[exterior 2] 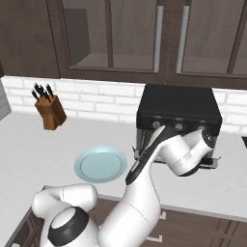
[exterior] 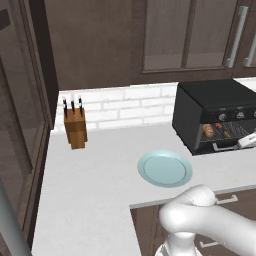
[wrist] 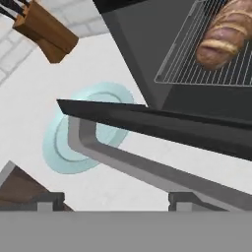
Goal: Pick up the kebab skewer and baguette bread, and place them inside the toaster oven. Close the toaster oven door and start by setting the timer.
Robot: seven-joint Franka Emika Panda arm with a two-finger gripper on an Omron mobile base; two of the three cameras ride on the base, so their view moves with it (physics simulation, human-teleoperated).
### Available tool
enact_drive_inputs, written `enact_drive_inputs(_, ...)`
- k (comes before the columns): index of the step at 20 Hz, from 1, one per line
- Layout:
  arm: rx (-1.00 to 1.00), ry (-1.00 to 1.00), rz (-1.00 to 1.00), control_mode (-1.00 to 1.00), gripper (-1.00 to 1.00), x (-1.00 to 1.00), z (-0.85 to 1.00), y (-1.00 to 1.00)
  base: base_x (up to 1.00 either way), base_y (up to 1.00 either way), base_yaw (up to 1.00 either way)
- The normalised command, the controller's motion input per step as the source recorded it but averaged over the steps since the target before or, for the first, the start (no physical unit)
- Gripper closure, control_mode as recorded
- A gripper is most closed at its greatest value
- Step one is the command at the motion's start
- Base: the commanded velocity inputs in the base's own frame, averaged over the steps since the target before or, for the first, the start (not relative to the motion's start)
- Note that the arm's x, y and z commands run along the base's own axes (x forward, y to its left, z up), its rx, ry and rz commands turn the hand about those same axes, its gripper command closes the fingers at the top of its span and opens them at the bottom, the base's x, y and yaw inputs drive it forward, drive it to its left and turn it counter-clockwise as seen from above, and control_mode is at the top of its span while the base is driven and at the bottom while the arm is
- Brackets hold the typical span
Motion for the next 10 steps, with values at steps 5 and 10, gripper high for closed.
enact_drive_inputs(5, -0.08, -0.37, -0.05, -1.00, -1.00, 1.00, 0.00, 0.46, 0.00, 0.00, 0.00)
enact_drive_inputs(10, -0.07, -0.23, -0.06, -1.00, -1.00, 0.98, -0.19, 0.39, 0.00, 0.00, 0.00)
